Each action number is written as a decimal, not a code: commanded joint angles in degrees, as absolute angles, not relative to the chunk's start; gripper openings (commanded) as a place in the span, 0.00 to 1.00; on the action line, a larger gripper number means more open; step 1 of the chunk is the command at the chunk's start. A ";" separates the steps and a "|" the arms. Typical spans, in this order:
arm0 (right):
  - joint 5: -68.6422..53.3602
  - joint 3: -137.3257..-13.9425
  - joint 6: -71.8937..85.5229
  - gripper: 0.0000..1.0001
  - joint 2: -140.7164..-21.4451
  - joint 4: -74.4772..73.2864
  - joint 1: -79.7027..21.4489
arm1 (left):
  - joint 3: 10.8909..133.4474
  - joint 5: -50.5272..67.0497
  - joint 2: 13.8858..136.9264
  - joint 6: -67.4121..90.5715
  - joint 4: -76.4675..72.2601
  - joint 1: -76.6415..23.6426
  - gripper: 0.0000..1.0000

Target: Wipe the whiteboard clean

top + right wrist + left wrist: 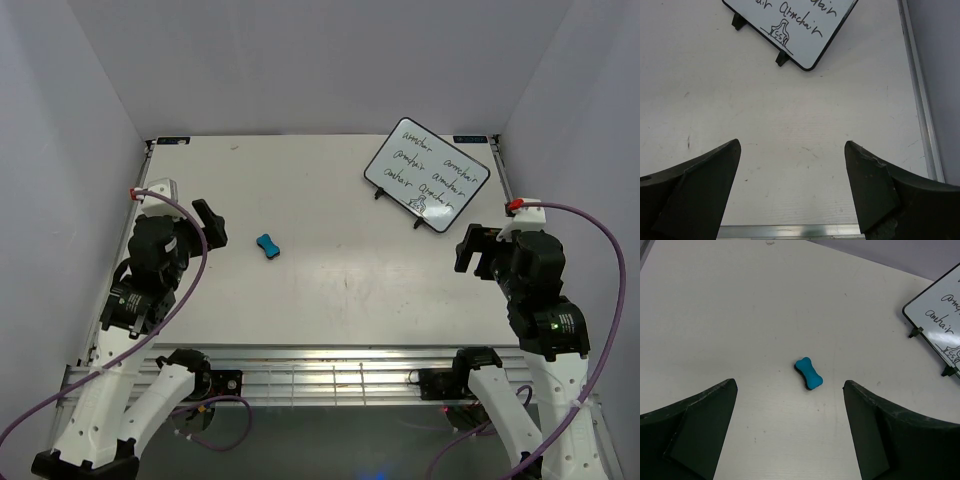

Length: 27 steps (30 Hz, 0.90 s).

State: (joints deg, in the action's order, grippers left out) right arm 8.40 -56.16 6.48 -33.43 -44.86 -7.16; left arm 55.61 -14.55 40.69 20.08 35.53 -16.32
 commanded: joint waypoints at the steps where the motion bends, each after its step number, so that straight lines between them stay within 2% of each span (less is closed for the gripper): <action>1: 7.74 -57.66 5.97 0.90 -33.57 -42.28 -7.38 | 56.69 -14.24 40.52 20.57 34.89 -16.52 0.98; 9: 6.07 -55.20 8.60 0.90 -32.79 -38.77 -7.38 | 54.76 -13.36 40.78 20.92 33.49 -16.52 0.98; 13: -1.65 -49.66 7.82 0.90 -31.62 -28.05 -7.38 | 48.97 -11.08 41.31 21.53 29.36 -16.52 0.98; 17: -6.49 -55.96 5.28 0.90 -48.83 -27.17 -7.38 | 41.95 -10.02 42.18 22.67 25.68 -16.52 0.98; 20: -5.72 -61.94 1.15 0.90 -61.14 -24.70 -7.12 | 40.52 -8.97 43.85 22.15 24.96 -16.52 0.98; 24: -5.35 -78.43 -4.99 0.90 -76.26 -19.52 -5.54 | 40.69 -6.07 44.74 21.53 25.05 -16.52 0.98; 25: -5.88 -81.79 -6.75 0.90 -83.34 -18.90 -4.58 | 40.43 -5.63 44.48 21.53 25.05 -16.52 0.98; 27: -4.05 -89.52 -11.13 0.90 -90.66 -21.34 -4.13 | 40.17 -4.92 43.25 21.62 24.87 -16.61 0.98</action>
